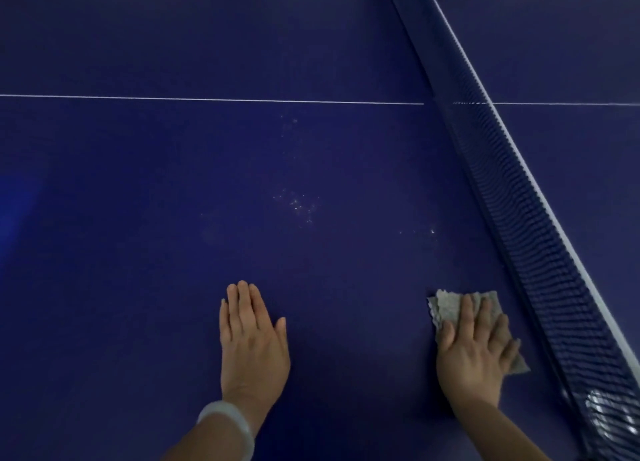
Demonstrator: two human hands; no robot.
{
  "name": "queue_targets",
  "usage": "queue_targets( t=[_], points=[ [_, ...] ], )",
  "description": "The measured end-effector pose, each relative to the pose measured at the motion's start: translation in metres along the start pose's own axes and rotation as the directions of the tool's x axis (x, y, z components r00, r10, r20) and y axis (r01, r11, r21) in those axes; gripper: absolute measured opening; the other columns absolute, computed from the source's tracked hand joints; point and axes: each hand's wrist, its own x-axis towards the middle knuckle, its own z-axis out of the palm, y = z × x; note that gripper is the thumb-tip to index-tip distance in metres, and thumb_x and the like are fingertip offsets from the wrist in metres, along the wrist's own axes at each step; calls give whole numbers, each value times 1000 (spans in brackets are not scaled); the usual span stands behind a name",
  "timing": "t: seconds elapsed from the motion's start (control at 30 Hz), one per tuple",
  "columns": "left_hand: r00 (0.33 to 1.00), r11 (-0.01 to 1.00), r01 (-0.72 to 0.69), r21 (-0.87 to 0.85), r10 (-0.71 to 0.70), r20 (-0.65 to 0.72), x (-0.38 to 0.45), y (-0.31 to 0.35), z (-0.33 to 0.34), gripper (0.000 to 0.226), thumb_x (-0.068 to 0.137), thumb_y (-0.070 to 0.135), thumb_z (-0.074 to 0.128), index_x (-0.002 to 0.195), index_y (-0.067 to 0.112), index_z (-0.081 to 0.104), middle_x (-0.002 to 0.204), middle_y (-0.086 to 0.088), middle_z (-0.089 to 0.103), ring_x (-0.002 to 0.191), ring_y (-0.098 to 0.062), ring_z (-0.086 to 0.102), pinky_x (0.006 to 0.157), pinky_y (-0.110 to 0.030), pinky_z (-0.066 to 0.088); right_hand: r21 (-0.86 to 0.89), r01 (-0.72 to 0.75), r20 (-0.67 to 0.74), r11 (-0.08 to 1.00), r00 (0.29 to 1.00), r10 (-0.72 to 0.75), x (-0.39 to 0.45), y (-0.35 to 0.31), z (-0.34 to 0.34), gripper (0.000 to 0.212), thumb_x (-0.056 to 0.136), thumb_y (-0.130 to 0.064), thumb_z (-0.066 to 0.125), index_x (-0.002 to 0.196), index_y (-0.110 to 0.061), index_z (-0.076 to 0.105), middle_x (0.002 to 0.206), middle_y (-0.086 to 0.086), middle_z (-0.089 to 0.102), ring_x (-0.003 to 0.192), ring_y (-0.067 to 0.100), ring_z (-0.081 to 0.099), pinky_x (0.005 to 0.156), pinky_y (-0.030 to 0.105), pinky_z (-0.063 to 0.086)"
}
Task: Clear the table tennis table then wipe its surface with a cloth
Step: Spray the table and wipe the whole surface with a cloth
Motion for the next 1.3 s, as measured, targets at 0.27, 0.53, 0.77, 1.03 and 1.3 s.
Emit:
queue_targets(
  t=[0.27,0.53,0.77,1.03,1.3],
  points=[
    [995,983,69,-173,-80,-55,43,61,-7,60,99,30,40,147,-3,30,155,-24,22,147,-36,15,120,-47,16,2,168,5,986,986,-168,23,27,2,65,95,-55,-2,154,-27,-3,162,-2,-10,149,23,-13,120,49,-8],
    [967,969,245,-23,-246,-67,59,99,11,71,100,42,22,146,-12,19,152,-35,20,145,-45,13,119,-56,12,90,-32,25,995,999,30,88,23,-13,63,97,-52,4,154,-28,-10,161,-2,-17,148,24,-17,118,55,-9],
    [958,964,266,-3,-264,-112,60,99,17,76,97,47,16,147,-11,21,152,-33,20,145,-43,13,119,-56,14,156,-203,96,967,977,189,97,-44,-15,63,99,-50,5,152,-26,-19,159,8,-25,144,34,-27,104,74,-14],
    [955,963,268,9,-264,-135,60,98,18,71,99,43,23,146,-11,21,151,-34,21,145,-44,13,119,-56,12,125,-93,88,988,993,82,79,-41,-8,65,96,-53,3,151,-28,-20,157,8,-30,142,35,-30,105,76,-6],
    [955,964,265,-8,-263,-140,58,99,17,74,98,45,20,146,-10,21,151,-33,21,145,-43,13,120,-54,10,172,52,40,984,997,-60,54,-72,0,65,97,-47,9,156,-20,2,162,14,-8,147,39,-11,114,66,-4]
  ],
)
